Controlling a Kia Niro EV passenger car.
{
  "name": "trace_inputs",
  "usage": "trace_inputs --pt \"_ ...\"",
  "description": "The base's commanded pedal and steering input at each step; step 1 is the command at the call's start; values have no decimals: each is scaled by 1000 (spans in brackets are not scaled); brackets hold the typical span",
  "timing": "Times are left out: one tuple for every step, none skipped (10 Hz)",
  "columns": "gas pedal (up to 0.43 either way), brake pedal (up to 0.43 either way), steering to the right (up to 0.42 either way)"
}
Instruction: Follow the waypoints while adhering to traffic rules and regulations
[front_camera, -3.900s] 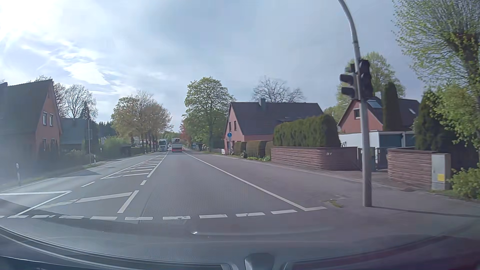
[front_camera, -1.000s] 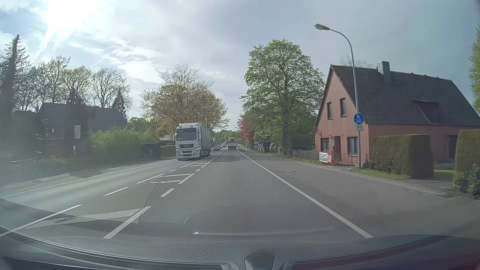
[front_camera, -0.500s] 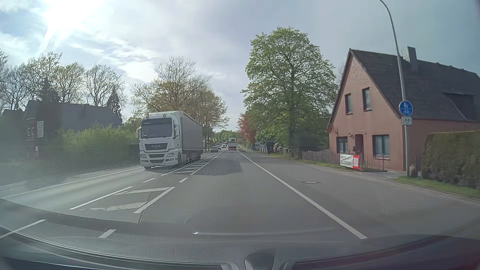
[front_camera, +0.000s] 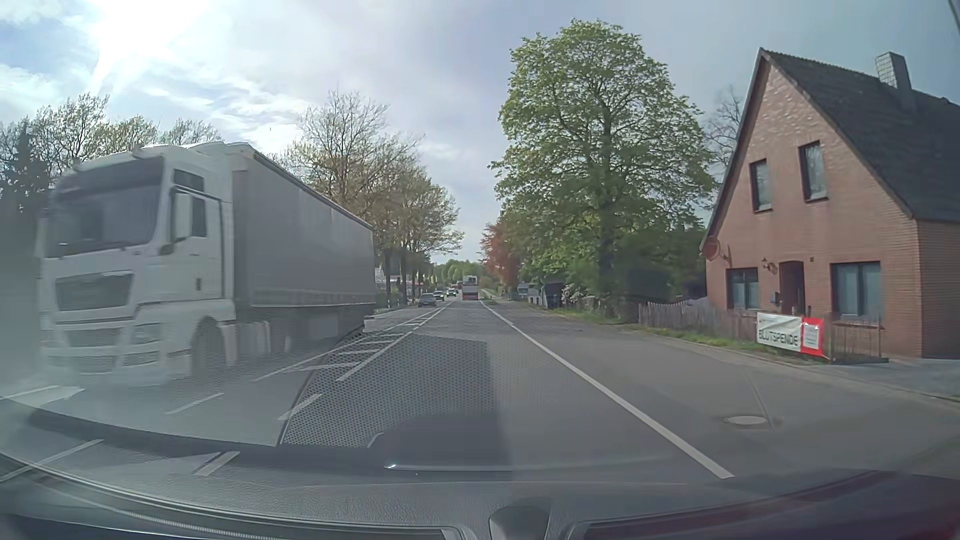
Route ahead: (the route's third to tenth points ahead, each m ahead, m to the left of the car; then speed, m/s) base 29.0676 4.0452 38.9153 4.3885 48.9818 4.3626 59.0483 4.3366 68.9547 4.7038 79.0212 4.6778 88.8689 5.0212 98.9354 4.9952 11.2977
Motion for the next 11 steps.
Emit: trace_inputs --pt "209 0 -17" --pt "197 0 -17" --pt "197 0 -17" --pt "197 0 -17" --pt "189 0 -16" --pt "189 0 -16" --pt "169 0 -14" --pt "157 0 -15" --pt "157 0 -14" --pt "157 0 -14" --pt "157 0 -13"
